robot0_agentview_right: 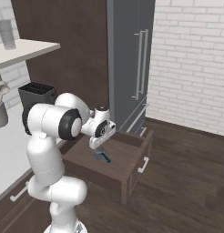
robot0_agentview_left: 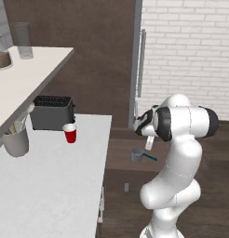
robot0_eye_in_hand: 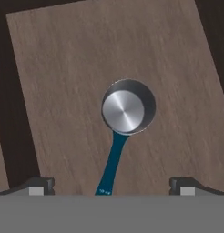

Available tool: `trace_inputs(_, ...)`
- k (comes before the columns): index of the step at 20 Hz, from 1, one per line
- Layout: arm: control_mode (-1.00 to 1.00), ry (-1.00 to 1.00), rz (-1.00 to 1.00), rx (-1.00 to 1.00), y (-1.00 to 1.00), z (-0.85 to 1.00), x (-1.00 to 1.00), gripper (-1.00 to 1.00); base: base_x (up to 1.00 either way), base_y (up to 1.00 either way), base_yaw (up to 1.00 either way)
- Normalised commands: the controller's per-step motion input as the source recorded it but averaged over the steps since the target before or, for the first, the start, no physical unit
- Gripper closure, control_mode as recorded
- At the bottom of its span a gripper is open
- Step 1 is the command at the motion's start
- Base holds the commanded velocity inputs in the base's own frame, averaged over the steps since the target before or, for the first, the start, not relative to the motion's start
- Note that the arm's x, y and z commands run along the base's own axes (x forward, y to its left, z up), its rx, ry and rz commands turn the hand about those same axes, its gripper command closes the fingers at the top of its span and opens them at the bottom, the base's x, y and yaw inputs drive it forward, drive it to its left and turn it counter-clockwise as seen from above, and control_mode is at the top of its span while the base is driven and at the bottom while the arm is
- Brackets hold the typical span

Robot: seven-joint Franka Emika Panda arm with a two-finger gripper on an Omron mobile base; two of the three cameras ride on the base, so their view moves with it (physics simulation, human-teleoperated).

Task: Pick the measuring cup from the drawer and place it on the counter.

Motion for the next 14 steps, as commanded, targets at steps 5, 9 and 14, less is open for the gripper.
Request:
trace_inputs(5, -1.00, 0.10, 0.00, -0.01, -0.03, -0.54, 0.09, -1.00, 0.00, 0.00, 0.00)
trace_inputs(9, -1.00, 0.11, -0.01, -0.02, 0.00, -0.32, 0.13, -1.00, 0.00, 0.00, 0.00)
trace_inputs(14, -1.00, 0.04, -0.04, 0.00, 0.00, -0.18, 0.30, -1.00, 0.00, 0.00, 0.00)
